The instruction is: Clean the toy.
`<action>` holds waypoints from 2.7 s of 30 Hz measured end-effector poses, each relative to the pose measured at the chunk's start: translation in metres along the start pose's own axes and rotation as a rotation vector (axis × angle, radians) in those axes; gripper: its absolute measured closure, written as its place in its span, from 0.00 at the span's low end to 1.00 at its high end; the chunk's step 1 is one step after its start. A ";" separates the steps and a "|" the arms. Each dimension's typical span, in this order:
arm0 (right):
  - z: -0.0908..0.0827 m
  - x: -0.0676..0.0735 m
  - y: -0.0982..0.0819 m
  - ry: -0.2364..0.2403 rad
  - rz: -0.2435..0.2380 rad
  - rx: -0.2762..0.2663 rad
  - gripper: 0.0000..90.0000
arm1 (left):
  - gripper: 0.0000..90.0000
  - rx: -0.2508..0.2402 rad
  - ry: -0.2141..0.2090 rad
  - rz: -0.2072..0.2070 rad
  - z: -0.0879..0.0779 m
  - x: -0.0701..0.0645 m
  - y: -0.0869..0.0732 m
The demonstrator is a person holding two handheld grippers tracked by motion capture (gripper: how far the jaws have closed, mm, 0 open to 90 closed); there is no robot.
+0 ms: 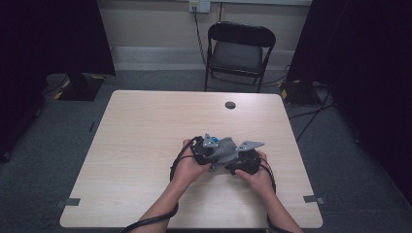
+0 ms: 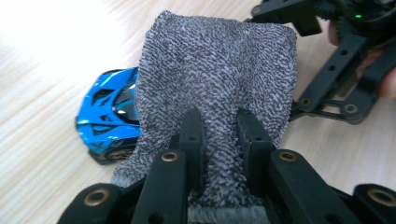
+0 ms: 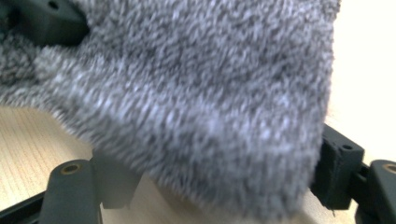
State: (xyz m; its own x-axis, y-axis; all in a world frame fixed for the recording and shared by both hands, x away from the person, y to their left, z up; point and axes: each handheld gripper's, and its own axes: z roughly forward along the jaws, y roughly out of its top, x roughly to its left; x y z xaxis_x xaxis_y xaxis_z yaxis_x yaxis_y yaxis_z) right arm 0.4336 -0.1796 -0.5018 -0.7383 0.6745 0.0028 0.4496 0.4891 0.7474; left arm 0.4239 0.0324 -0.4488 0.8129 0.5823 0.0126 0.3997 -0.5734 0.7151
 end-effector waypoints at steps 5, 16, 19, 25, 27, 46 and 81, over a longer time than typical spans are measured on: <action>0.000 0.000 0.000 0.000 0.000 0.000 0.26 | 0.84 0.012 0.019 -0.017 0.000 0.008 0.000; 0.000 0.000 0.000 0.000 0.001 0.000 0.26 | 0.83 0.022 0.033 -0.088 0.003 0.027 -0.001; 0.000 0.000 0.000 0.000 0.001 0.000 0.26 | 0.83 0.024 0.039 -0.106 0.004 0.033 -0.001; 0.000 0.000 0.000 0.000 0.000 0.000 0.26 | 0.83 0.022 0.047 -0.153 0.005 0.045 -0.003; 0.000 0.000 0.000 0.000 0.000 0.000 0.26 | 0.83 0.018 0.049 -0.161 0.006 0.047 -0.004; 0.000 0.000 0.000 0.000 0.001 0.000 0.26 | 0.83 0.028 0.066 -0.258 0.010 0.072 -0.011; 0.000 0.000 0.000 0.001 0.002 0.000 0.26 | 0.83 0.080 0.220 -0.289 -0.012 0.105 -0.040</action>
State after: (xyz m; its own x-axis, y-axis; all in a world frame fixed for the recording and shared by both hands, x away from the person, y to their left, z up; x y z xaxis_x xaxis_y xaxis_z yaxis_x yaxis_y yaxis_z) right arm 0.4337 -0.1796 -0.5018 -0.7381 0.6747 0.0048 0.4507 0.4878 0.7477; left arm 0.4883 0.1230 -0.4675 0.5543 0.8319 -0.0256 0.6386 -0.4054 0.6541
